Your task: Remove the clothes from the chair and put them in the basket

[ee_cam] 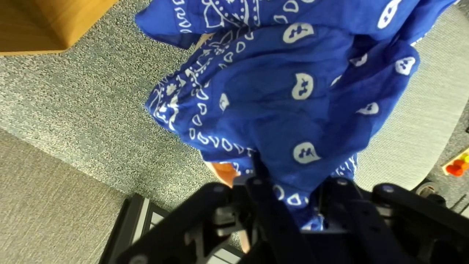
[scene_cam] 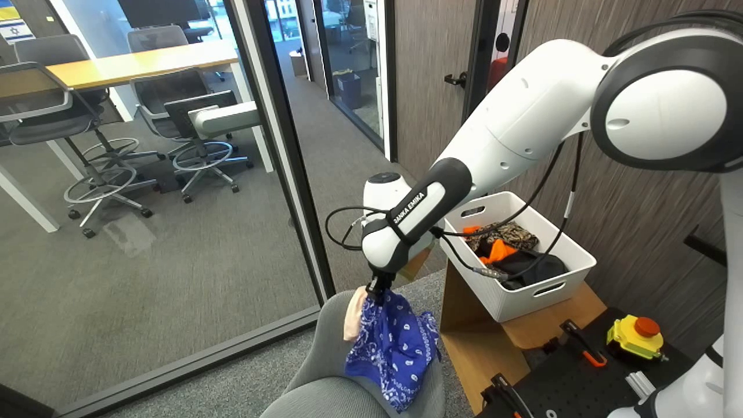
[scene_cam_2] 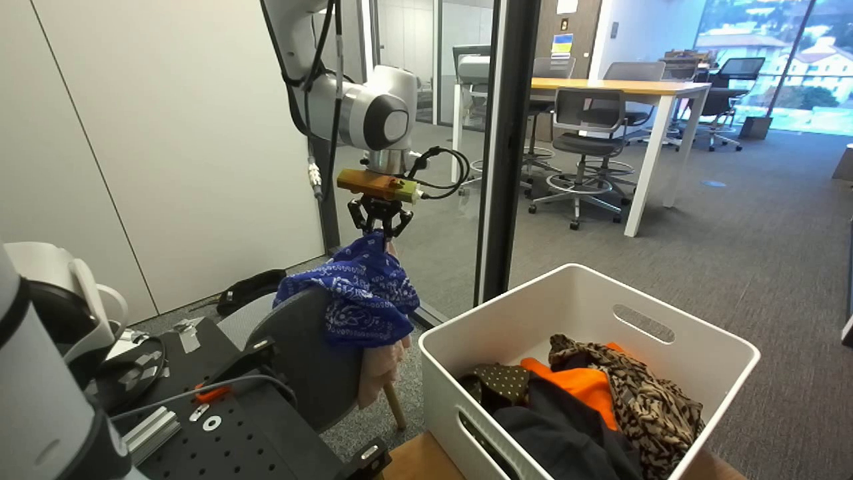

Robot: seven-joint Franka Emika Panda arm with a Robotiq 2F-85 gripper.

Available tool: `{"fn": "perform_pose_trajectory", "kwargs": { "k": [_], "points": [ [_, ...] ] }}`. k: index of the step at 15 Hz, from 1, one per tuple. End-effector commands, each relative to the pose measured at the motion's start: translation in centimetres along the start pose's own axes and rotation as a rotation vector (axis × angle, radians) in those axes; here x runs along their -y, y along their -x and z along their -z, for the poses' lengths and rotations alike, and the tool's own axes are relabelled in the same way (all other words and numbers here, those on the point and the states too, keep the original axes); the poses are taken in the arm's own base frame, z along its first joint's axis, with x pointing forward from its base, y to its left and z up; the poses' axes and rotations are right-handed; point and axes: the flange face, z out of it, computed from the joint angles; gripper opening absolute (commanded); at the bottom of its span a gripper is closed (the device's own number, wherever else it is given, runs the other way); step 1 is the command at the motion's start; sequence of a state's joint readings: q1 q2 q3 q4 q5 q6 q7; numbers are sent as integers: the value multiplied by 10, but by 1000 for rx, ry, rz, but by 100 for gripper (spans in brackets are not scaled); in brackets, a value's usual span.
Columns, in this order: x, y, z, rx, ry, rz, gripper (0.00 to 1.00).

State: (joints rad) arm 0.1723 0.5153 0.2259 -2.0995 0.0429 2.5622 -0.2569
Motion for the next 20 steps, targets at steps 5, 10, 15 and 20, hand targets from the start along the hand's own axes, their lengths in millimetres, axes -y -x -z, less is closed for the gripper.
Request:
{"fn": "perform_pose_trajectory", "kwargs": {
  "k": [5, 10, 15, 20],
  "points": [
    [-2, -6, 6, -6, 16, 8, 11],
    [-7, 1, 21, 99, 70, -14, 7],
    [-12, 15, 35, 240, 200, -67, 6],
    [-31, 39, 66, 319, 343, -173, 6]
  ]
}}
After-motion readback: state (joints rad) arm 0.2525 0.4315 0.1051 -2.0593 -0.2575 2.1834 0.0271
